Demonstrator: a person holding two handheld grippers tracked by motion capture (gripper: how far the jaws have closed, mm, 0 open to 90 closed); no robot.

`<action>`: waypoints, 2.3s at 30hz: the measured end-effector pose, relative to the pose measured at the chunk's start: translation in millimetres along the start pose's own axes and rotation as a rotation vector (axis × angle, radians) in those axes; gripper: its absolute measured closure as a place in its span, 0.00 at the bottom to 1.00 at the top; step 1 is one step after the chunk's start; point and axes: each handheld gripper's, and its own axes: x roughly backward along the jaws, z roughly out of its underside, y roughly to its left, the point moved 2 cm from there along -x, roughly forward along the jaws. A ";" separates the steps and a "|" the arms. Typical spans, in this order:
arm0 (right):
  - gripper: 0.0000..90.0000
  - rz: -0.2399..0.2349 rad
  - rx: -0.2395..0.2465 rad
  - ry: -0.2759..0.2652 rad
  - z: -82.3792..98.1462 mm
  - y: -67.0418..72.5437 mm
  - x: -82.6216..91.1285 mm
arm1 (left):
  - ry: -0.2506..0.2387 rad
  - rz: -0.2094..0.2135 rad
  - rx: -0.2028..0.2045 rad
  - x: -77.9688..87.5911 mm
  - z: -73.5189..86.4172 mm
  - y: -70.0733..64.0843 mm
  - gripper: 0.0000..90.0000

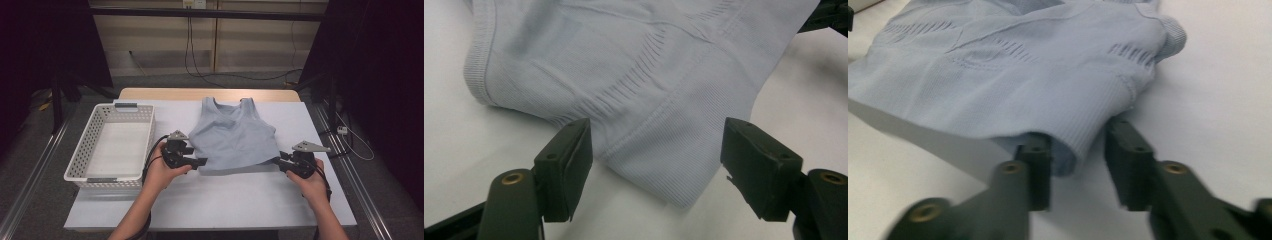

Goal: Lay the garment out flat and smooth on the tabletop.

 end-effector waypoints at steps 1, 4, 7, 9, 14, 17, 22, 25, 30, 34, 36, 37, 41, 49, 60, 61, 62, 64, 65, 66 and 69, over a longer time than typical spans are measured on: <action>0.64 0.001 0.009 0.002 0.0 1.2 -0.8 | 0.004 0.002 -0.009 -0.9 0.7 -0.7 0.33; 0.51 0.009 0.020 0.007 -0.1 4.2 -3.2 | 0.010 0.006 -0.015 -3.0 2.4 -1.8 0.37; 0.43 0.022 0.019 0.005 0.6 3.9 -4.7 | 0.012 0.016 -0.015 -4.3 3.7 -2.1 0.43; 0.40 0.027 0.016 0.000 1.0 2.6 -4.8 | 0.013 0.024 -0.018 -4.8 4.2 -2.6 0.45; 0.34 0.008 0.002 -0.009 1.0 2.7 -5.2 | 0.024 0.029 -0.043 -7.3 5.2 -5.5 0.50; 0.31 -0.005 0.002 0.002 1.7 4.6 -6.8 | 0.031 0.043 -0.048 -10.1 6.5 -7.4 0.52; 0.30 -0.009 0.008 0.008 2.6 6.1 -8.0 | 0.056 0.052 -0.081 -17.8 10.3 -9.7 0.54; 0.30 -0.011 -0.002 0.005 2.8 5.6 -7.4 | 0.079 0.049 -0.083 -22.2 12.2 -10.4 0.55; 0.29 -0.011 -0.007 0.002 3.9 3.5 -5.8 | 0.105 0.047 -0.092 -25.6 13.7 -10.7 0.57; 0.29 -0.009 -0.012 0.002 5.4 3.0 -4.9 | 0.119 0.035 -0.130 -26.9 13.6 -12.8 0.61; 0.29 -0.006 -0.012 0.002 6.0 2.4 -4.9 | 0.130 0.029 -0.141 -27.1 13.4 -13.8 0.66; 0.29 -0.006 -0.014 0.002 6.1 2.4 -4.9 | 0.132 0.025 -0.143 -27.2 13.5 -14.3 0.69; 0.29 -0.004 -0.010 0.005 6.7 2.4 -5.0 | 0.137 0.005 -0.146 -27.1 13.1 -13.1 0.79; 0.29 -0.004 -0.008 0.006 6.7 2.5 -5.1 | 0.146 -0.002 -0.089 -27.0 12.5 -11.9 0.96; 0.27 -0.008 -0.009 -0.001 6.1 3.3 -2.7 | 0.103 0.015 -0.066 -14.5 -1.2 -15.1 0.99; 0.27 -0.009 -0.008 -0.003 6.2 3.3 -2.6 | 0.085 0.016 -0.069 -11.3 -4.8 -14.8 0.99; 0.27 -0.010 -0.008 -0.002 6.6 3.2 -2.1 | 0.070 0.016 -0.063 -9.4 -6.9 -14.5 0.99; 0.26 -0.010 -0.006 -0.002 7.3 3.3 -1.2 | 0.031 0.015 -0.056 -3.8 -12.9 -13.7 0.99; 0.26 -0.012 -0.003 0.002 7.8 3.5 -0.1 | 0.030 0.019 -0.061 -2.0 -14.7 -12.9 0.99; 0.26 -0.011 -0.002 -0.001 7.8 3.5 0.3 | 0.011 0.013 -0.059 0.1 -17.3 -12.1 0.99; 0.25 -0.014 0.000 -0.007 7.5 4.8 2.5 | -0.017 0.012 -0.053 4.9 -22.7 -8.4 0.99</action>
